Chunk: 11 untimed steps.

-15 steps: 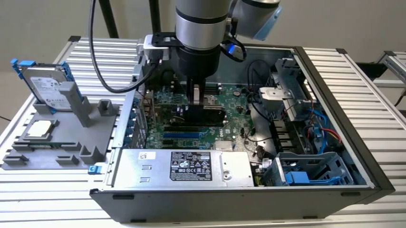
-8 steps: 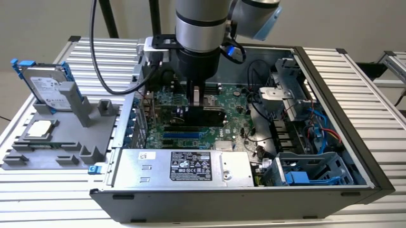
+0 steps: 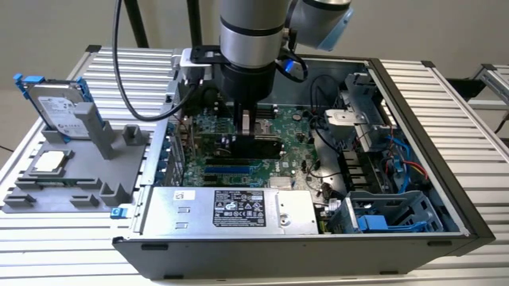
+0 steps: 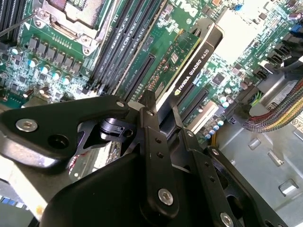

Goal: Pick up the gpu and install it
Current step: 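Insert the gpu into the slot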

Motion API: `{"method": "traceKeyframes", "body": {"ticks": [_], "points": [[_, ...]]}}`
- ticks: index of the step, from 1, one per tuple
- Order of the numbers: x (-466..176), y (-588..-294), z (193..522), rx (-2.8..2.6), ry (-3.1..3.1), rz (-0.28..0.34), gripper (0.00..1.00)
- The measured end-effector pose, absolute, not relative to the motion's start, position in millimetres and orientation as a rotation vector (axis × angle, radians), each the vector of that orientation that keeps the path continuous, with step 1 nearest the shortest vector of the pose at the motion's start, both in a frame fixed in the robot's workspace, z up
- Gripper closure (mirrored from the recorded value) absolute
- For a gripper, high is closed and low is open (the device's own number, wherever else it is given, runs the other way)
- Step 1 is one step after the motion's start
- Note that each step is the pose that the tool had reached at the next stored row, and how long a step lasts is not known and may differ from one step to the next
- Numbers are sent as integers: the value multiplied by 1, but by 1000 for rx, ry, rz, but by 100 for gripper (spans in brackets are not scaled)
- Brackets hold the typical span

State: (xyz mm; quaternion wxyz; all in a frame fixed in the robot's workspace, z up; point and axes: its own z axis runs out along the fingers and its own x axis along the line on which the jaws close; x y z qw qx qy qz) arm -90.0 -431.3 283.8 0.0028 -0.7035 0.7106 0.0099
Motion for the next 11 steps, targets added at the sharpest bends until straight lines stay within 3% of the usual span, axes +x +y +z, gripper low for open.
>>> {"method": "traceKeyframes", "body": {"ticks": [11], "points": [[-92,-439,283,-2183,2251,31,100]]}}
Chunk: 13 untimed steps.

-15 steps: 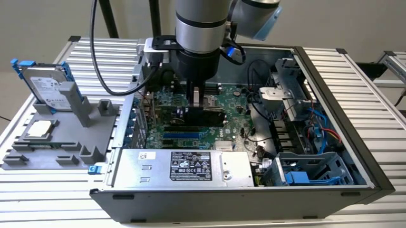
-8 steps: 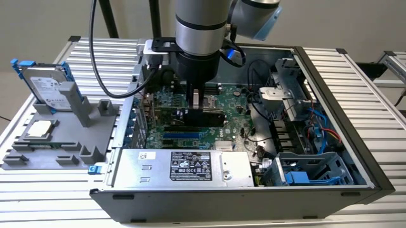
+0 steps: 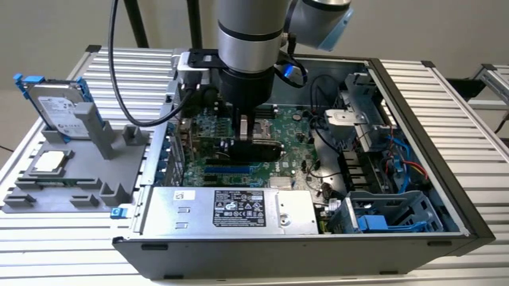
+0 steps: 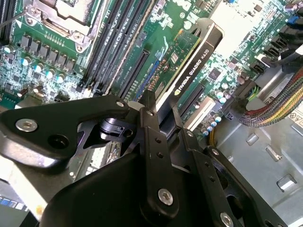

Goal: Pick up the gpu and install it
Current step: 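Insert the gpu into the slot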

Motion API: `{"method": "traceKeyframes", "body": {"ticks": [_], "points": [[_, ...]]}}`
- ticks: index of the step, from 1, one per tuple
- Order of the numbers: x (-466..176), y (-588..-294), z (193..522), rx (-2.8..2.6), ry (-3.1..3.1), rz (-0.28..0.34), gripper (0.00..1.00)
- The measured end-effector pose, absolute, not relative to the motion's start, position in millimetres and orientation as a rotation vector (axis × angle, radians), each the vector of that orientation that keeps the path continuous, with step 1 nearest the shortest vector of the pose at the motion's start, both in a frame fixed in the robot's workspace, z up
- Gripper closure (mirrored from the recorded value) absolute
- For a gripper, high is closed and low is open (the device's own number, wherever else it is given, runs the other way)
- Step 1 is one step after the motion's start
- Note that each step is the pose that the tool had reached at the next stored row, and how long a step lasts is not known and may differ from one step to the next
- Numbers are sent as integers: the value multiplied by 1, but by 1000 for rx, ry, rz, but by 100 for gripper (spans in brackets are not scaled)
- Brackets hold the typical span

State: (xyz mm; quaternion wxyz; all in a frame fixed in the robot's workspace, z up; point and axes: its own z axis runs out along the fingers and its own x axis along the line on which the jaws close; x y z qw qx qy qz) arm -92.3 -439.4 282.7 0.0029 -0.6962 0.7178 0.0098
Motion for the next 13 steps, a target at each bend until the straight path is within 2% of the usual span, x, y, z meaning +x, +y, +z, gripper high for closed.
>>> {"method": "traceKeyframes", "body": {"ticks": [13], "points": [[-93,-441,277,-2183,2251,31,100]]}}
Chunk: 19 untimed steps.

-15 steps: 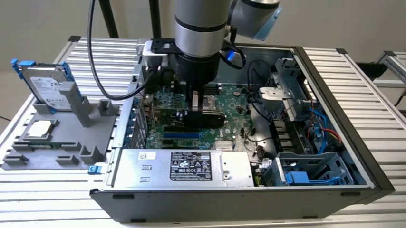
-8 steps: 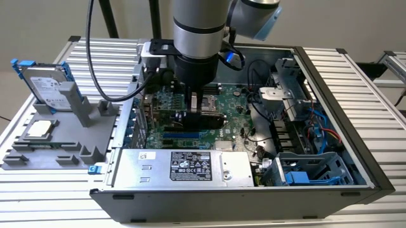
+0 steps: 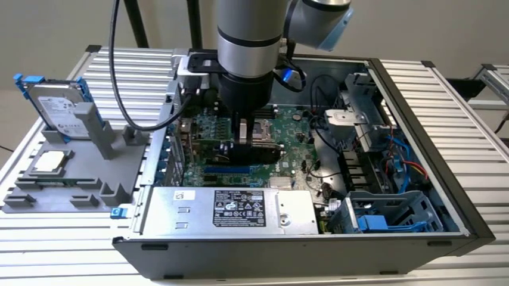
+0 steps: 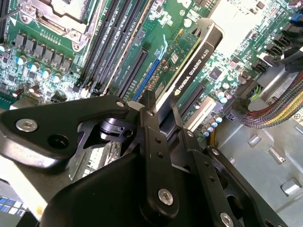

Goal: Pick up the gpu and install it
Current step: 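Insert the gpu into the slot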

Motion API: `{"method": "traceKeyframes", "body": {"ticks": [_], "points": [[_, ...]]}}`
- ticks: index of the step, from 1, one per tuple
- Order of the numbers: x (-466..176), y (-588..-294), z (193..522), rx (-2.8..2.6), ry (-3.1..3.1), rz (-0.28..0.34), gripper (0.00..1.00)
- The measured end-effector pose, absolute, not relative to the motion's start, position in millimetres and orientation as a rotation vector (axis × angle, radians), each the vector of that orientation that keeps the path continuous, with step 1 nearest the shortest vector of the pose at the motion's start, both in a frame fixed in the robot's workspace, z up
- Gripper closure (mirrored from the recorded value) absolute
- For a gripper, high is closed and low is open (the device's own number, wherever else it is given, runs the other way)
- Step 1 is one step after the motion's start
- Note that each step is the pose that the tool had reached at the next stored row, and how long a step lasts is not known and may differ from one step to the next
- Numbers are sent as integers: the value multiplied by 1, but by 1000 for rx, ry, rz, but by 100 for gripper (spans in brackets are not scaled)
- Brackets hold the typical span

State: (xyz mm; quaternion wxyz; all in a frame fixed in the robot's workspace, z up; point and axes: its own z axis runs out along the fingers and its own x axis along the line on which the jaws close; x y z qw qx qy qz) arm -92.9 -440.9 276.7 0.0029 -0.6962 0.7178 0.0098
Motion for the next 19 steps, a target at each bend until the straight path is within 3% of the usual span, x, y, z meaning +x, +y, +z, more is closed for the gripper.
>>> {"method": "traceKeyframes", "body": {"ticks": [19], "points": [[-93,-442,273,-2183,2251,31,100]]}}
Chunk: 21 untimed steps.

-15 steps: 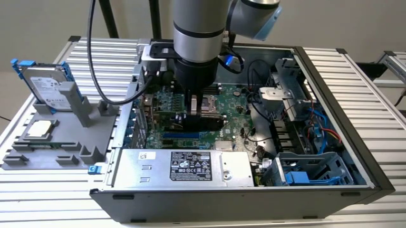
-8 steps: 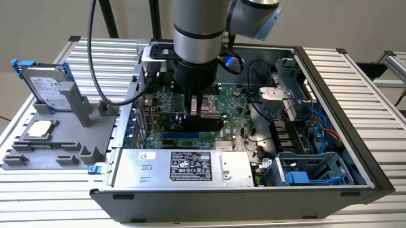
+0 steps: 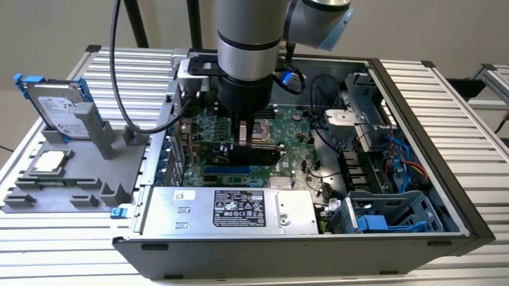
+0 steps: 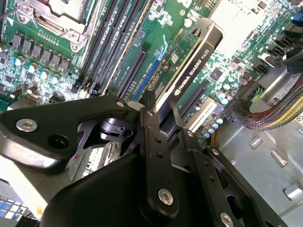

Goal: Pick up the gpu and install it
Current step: 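Insert the gpu into the slot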

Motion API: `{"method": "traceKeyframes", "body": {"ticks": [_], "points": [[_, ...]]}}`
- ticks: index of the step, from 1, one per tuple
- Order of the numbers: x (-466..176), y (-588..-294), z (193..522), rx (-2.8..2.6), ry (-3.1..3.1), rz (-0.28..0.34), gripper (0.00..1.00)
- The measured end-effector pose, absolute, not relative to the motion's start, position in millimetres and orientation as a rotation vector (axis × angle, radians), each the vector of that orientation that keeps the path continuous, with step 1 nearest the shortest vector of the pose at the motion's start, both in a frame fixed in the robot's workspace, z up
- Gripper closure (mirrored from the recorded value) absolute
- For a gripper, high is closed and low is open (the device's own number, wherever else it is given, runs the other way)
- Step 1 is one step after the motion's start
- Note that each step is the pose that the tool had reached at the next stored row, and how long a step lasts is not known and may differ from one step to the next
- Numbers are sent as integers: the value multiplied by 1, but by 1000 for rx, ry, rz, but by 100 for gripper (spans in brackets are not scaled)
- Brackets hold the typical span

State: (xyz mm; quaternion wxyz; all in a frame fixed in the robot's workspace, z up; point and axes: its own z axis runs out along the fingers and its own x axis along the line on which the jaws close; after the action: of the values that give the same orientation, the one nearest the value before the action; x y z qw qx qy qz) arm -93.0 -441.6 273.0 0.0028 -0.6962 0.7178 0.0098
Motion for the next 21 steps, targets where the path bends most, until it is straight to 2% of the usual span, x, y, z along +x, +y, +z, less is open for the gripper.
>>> {"method": "traceKeyframes", "body": {"ticks": [21], "points": [[-96,-444,273,-2181,2253,31,100]]}}
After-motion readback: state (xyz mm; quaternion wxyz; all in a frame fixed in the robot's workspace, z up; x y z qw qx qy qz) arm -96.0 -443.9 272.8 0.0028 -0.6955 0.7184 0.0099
